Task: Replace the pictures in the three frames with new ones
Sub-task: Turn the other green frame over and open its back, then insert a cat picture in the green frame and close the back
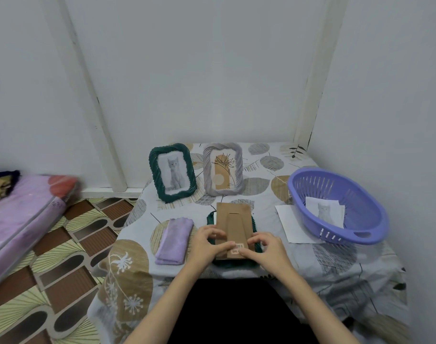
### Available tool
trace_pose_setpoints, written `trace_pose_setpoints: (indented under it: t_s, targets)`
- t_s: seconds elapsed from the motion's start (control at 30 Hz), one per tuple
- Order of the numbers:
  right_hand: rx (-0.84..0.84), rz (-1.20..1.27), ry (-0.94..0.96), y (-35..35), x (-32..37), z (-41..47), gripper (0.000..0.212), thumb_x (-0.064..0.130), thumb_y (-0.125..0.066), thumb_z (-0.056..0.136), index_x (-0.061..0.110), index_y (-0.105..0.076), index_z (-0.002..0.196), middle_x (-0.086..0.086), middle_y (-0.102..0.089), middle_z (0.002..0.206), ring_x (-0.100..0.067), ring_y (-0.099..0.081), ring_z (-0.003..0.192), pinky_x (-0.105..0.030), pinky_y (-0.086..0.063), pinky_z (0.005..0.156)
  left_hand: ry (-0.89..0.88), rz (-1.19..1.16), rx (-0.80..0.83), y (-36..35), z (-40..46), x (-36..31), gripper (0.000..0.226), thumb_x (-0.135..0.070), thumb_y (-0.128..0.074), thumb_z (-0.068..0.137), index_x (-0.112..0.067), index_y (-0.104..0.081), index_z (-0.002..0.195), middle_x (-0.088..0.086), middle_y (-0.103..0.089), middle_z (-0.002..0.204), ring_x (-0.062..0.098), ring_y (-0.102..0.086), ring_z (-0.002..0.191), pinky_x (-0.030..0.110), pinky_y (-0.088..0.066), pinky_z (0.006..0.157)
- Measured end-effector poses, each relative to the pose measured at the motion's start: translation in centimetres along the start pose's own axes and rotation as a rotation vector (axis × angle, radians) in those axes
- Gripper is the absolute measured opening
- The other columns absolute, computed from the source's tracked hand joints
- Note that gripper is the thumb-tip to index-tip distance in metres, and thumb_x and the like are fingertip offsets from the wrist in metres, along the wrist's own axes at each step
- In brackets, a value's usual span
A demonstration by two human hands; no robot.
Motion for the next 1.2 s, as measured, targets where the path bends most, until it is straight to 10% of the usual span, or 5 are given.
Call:
trace_pose_setpoints:
  t_s: [0.23, 0.57, 0.9, 1.03, 1.2]
  targets:
    - [0.076, -0.038, -0.007, -0.8, -0.5, 0.4, 0.024, 0.045, -0.081, 0.06, 0.041, -0.061, 0.073, 0.013, -0.053, 0.105, -0.018, -0.05, 0.112, -0.041, -0.04, 0.1, 0.111, -0.235, 0.08, -0.3, 0.2, 0.8, 0.068, -0.002, -0.084, 0.058, -0.018, -0.054, 0.117, 0.005, -0.053, 0.126, 0.027, -0.061, 0.106, 0.042, -0.052, 0.093]
    - [-0.002, -0.195, -0.056, 0.0, -2.1, 1.9, 0.034, 0.011, -0.061, 0.083, 0.012, -0.061, 0.117, -0.007, -0.051, 0.096, -0.017, -0.05, 0.083, -0.021, -0.036, 0.077, 0.178, -0.401, 0.048, 3.3, 0.2, 1.1, 0.071, 0.012, -0.073, 0.066, -0.016, -0.048, 0.126, 0.01, -0.059, 0.119, 0.023, -0.066, 0.093, 0.032, -0.06, 0.071]
    - [-0.066, -0.34, -0.169, 4.1, -4.9, 2.7, 0.035, -0.008, -0.047, 0.084, 0.0, -0.064, 0.113, -0.019, -0.061, 0.117, -0.03, -0.058, 0.109, -0.033, -0.044, 0.095, 0.192, -0.018, 0.069, 5.9, 0.1, 1.4, 0.065, 0.014, -0.07, 0.068, -0.002, -0.048, 0.127, 0.008, -0.049, 0.114, 0.017, -0.049, 0.098, 0.004, -0.049, 0.056]
    - [-0.089, -0.308, -0.194, 5.3, -6.1, 2.5, 0.036, -0.009, -0.047, 0.085, 0.0, -0.061, 0.117, -0.018, -0.06, 0.118, -0.026, -0.059, 0.108, -0.026, -0.043, 0.085, 0.268, 0.069, 0.115, 4.0, 0.3, 2.6, 0.063, -0.003, -0.07, 0.077, 0.001, -0.041, 0.132, 0.019, -0.05, 0.13, 0.03, -0.051, 0.117, 0.036, -0.047, 0.098]
    - [-0.068, -0.284, -0.201, 4.1, -6.1, 2.6, 0.034, -0.007, -0.048, 0.086, 0.0, -0.06, 0.117, -0.017, -0.059, 0.118, -0.027, -0.056, 0.111, -0.022, -0.04, 0.087, 0.192, 0.544, 0.146, 2.6, -0.1, 2.4, 0.082, -0.048, -0.078, 0.063, -0.006, -0.044, 0.125, 0.015, -0.042, 0.121, 0.027, -0.042, 0.115, 0.031, -0.04, 0.099]
Point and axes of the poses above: each hand's wrist, its own z-axis towards the middle knuckle, its own y-axis out of the back of the hand, x = y × z, the point moved 9 cm from there along z, towards the middle knuckle
